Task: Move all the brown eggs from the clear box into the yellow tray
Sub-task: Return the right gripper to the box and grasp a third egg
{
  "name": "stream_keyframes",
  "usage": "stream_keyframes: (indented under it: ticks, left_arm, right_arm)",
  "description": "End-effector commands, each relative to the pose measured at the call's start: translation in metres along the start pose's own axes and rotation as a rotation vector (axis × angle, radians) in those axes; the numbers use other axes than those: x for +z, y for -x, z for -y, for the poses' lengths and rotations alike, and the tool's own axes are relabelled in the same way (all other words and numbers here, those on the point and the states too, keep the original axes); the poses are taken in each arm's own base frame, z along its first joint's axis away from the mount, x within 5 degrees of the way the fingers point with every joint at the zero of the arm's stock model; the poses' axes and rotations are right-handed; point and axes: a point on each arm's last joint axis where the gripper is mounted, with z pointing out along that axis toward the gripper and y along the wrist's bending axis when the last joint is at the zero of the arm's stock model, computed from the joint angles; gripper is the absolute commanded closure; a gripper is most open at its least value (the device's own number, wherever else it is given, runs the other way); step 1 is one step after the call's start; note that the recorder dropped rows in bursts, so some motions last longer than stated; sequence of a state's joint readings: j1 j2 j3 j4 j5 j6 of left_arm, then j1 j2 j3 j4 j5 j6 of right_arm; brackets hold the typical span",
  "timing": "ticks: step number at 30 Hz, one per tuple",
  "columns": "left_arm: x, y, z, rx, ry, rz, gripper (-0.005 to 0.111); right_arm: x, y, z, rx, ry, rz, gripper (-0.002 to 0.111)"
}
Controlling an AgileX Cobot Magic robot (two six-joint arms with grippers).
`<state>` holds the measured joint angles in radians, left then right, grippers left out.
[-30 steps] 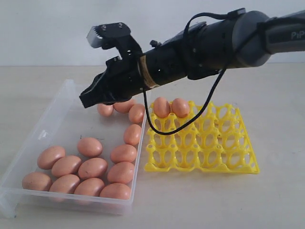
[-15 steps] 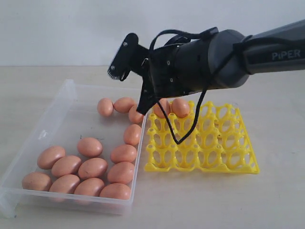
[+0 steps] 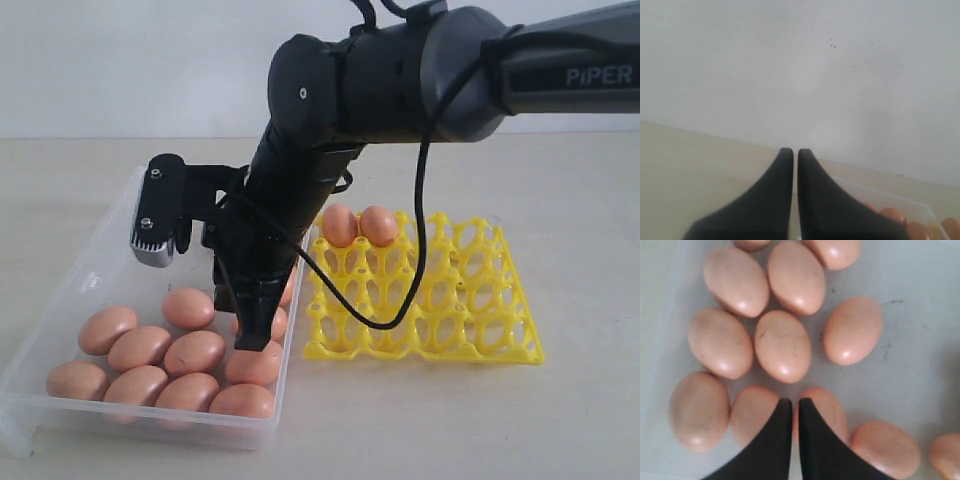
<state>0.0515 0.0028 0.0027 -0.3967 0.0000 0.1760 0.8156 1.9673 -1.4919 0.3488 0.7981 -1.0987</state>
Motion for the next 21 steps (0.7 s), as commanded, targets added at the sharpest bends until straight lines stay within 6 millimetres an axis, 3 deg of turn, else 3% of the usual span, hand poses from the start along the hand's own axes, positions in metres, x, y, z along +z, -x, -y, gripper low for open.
stream_keyframes:
  ticks: [1,6,12,21]
  left_arm:
    - [0.0,0.001,0.0,0.001,-0.005,0.004,0.103]
    - [0.0,0.001,0.0,0.001,-0.005,0.004,0.103]
    - [0.0,0.001,0.0,0.001,-0.005,0.004,0.103]
    - [0.0,0.001,0.0,0.001,-0.005,0.004,0.103]
  right_arm:
    - [-0.002,0.0,0.004,-0.035,-0.022,0.002,0.087]
    - [-0.002,-0.001,0.008,-0.018,-0.071,-0.003,0.052]
    - [0.002,-0.002,0.013,0.016,-0.116,-0.01,0.05]
    - [0.047,-0.022,0.015,-0.022,-0.077,-0.116,0.05]
